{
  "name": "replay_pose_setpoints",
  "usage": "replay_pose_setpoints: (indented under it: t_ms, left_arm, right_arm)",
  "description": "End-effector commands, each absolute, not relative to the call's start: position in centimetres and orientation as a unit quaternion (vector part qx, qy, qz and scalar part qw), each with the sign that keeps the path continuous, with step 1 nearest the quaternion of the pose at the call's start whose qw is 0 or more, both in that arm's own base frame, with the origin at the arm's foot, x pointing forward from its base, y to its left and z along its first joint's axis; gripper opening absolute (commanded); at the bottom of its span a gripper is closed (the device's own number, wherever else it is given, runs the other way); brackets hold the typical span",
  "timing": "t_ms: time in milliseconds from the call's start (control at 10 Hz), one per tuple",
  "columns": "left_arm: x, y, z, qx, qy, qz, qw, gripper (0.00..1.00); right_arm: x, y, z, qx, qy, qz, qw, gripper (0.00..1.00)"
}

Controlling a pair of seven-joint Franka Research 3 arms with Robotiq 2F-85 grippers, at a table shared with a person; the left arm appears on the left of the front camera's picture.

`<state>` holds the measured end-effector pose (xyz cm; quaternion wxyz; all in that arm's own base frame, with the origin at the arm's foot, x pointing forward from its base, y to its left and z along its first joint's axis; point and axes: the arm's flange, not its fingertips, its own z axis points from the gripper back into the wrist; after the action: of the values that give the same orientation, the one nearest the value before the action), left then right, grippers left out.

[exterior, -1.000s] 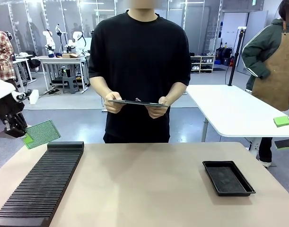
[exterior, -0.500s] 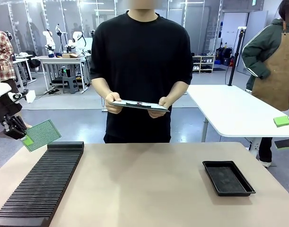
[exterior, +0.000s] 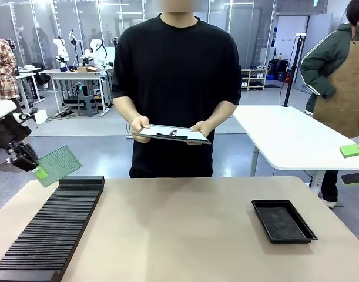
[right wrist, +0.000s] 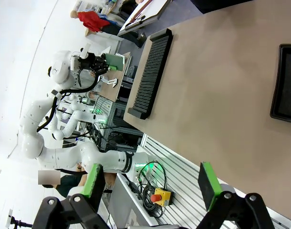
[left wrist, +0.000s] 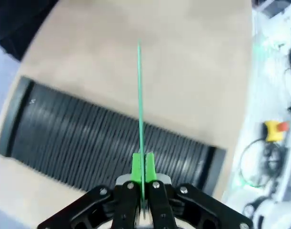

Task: Inspect the PCB.
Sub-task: Pick up the Blank PCB and present it to the human.

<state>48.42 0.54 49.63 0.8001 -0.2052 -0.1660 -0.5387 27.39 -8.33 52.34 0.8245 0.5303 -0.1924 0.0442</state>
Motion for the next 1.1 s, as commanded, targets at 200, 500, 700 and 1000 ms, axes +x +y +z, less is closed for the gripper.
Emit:
replay_pose_setpoints:
  t_ms: [200, 500, 700, 1000]
  left_arm:
    - [53.7, -3.5, 46.4, -0.494, -0.125, -0.394, 0.765, 0.03]
    - [54.9, -5.7, 43.7, -0.588, -0.119, -0.307, 0.739, 0.03]
    - [55.1, -6.9, 40.3, -0.650, -0.117, -0.250, 0.708, 0.03]
    - [54.9, -6.8, 39.2, -0.657, -0.125, -0.230, 0.707, 0.03]
  right_arm:
    - [27.5, -8.3, 52.3, 0.534, -0.199, 0.052, 0.820, 1.00]
    - [27.5, -8.3, 52.3, 0.534, -0.199, 0.052, 0.820, 1.00]
    - [27.5, -8.3, 52.3, 0.534, -0.199, 0.052, 0.820, 1.00]
    - [27.5, -8.3, 52.3, 0.534, -0.199, 0.052, 0.820, 1.00]
